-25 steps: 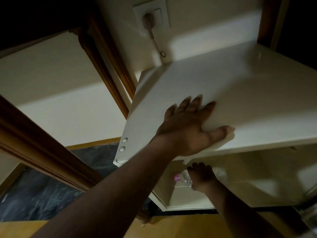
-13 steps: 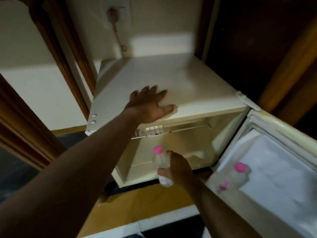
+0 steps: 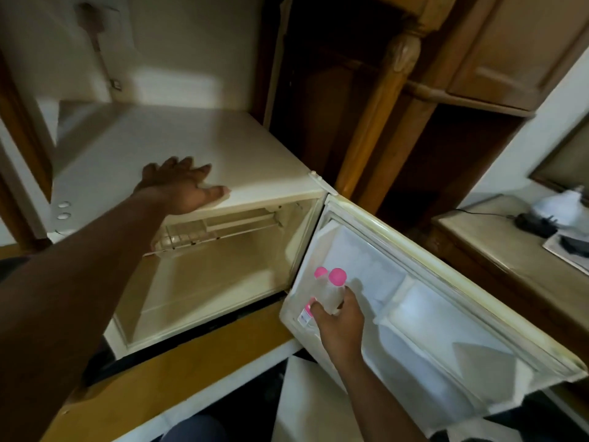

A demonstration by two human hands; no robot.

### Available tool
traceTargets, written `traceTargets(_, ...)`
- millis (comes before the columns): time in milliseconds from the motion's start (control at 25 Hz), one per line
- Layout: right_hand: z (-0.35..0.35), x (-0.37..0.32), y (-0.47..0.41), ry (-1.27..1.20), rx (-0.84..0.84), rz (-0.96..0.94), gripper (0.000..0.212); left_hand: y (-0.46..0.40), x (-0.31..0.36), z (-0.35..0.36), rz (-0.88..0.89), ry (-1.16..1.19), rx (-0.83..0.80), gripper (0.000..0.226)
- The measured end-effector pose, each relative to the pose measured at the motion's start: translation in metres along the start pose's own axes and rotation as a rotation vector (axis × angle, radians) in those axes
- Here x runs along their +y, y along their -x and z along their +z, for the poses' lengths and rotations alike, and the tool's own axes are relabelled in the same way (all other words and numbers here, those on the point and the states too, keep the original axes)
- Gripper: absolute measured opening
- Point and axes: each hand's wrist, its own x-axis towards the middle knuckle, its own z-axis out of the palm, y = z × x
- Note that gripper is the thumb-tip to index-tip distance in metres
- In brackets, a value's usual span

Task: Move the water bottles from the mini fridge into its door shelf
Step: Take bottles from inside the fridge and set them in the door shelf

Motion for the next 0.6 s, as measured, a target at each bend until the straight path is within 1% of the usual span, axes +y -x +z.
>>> traceTargets(80, -0.009, 0.003, -0.002, -0.004, 0.046, 0.017, 0.059, -0.001, -0.002, 0.003, 0.007, 0.011, -0.001, 0.111)
traceTargets(200, -0.011, 0.010, -0.004, -0.008, 0.081, 0.003, 0.045, -0.004, -0.001, 0.002, 0.018, -0.001, 0.011, 0.113)
traceTargets(240, -0.007, 0.012, -0.004, -0.021, 0.084, 0.013, 0.044, -0.004, -0.003, 0.002, 0.018, 0.001, -0.001, 0.112)
traceTargets(320, -0.007, 0.015, -0.010, -0.021, 0.096, 0.052, 0.051, -0.004, -0.002, 0.004, 0.009, 0.000, -0.002, 0.108)
traceTargets(360, 0.008, 0.019, -0.020, -0.025, 0.070, 0.062, 0.053, -0.006, -0.015, 0.006, -0.038, -0.022, 0.002, 0.106)
traceTargets(400, 0.016, 0.022, -0.028, -0.016, 0.060, 0.060, 0.052, -0.006, -0.019, 0.005, -0.059, -0.024, -0.012, 0.103)
traceTargets(480, 0.016, 0.019, -0.036, -0.035, 0.055, 0.066, 0.048, -0.004, -0.016, 0.002, -0.036, -0.005, -0.024, 0.100)
traceTargets(600, 0.022, 0.026, -0.038, -0.052, 0.055, 0.123, 0.055, -0.002, -0.014, 0.000, -0.050, -0.018, -0.021, 0.098)
